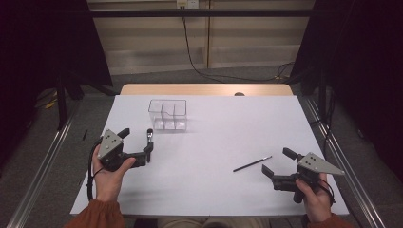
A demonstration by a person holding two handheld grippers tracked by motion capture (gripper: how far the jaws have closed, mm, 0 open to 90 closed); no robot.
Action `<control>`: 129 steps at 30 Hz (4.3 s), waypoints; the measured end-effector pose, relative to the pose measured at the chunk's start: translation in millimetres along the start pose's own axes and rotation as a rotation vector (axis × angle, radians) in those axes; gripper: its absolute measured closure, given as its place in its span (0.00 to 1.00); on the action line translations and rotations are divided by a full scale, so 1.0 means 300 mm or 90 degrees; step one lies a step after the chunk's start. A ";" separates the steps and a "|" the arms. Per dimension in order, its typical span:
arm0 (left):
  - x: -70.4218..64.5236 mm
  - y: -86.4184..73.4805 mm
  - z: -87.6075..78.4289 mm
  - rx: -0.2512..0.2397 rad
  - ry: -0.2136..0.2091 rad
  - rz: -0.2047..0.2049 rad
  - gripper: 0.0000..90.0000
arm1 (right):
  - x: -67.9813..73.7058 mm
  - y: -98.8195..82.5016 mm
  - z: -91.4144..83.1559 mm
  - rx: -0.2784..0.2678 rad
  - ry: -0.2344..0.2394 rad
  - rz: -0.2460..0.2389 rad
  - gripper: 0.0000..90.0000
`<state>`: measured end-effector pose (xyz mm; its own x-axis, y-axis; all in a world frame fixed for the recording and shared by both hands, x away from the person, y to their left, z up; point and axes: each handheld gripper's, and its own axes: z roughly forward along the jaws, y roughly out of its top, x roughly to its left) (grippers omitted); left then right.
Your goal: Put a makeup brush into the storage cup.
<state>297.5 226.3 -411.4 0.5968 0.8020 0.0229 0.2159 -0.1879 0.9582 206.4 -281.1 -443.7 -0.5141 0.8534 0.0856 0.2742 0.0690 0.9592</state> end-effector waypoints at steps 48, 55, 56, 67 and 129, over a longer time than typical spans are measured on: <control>0.171 0.119 0.217 0.180 0.024 -0.017 0.05 | -0.002 -0.001 0.000 0.001 0.002 -0.002 0.00; 0.193 0.121 0.227 0.237 0.011 -0.038 0.05 | 0.000 -0.001 0.002 0.002 0.001 0.001 0.00; 0.196 0.125 0.231 0.251 0.008 -0.037 0.05 | -0.001 -0.002 0.002 0.003 0.001 0.000 0.00; 0.195 0.131 0.282 0.357 0.003 -0.033 0.05 | -0.001 -0.002 0.002 0.003 0.003 0.001 0.00; 0.181 0.017 0.488 0.701 0.064 -0.114 0.49 | -0.001 -0.005 0.006 0.012 0.008 0.002 0.00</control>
<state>444.1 186.0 -446.9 0.4350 0.9002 -0.0194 0.8879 -0.4252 0.1753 207.6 -280.4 -445.6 -0.5239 0.8468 0.0921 0.2905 0.0759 0.9539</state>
